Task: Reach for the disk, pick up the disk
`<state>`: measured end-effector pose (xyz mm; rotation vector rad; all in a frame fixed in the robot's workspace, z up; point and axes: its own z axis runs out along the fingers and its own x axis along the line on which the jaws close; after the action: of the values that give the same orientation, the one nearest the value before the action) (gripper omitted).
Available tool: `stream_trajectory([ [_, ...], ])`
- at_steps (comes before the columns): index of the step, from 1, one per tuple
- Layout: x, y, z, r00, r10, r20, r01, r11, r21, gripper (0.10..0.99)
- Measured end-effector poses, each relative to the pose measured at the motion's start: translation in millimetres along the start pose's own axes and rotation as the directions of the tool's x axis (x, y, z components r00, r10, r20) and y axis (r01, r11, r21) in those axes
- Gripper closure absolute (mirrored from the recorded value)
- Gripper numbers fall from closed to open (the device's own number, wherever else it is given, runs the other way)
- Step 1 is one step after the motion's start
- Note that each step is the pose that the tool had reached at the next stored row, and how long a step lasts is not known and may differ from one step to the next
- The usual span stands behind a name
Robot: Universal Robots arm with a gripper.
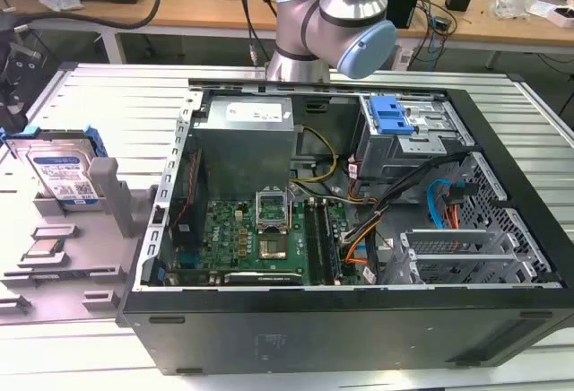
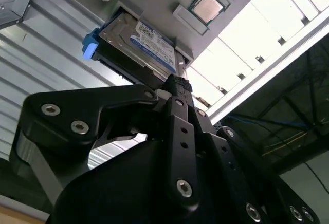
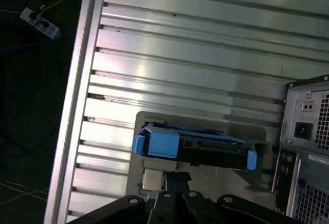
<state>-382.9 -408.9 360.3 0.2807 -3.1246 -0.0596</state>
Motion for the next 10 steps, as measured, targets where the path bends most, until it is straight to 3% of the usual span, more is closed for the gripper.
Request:
stream_trajectory([
  [3, 0.0, 0.0, 0.0, 0.9972, -0.074, -0.0028, 0.074, 0.9972, 0.0, 0.98],
  [7, 0.0, 0.0, 0.0, 0.9879, -0.155, -0.0059, 0.155, 0.988, 0.0, 0.98],
  [10, 0.0, 0.0, 0.0, 0.9762, -0.217, -0.0083, 0.217, 0.9762, -0.001, 0.98],
])
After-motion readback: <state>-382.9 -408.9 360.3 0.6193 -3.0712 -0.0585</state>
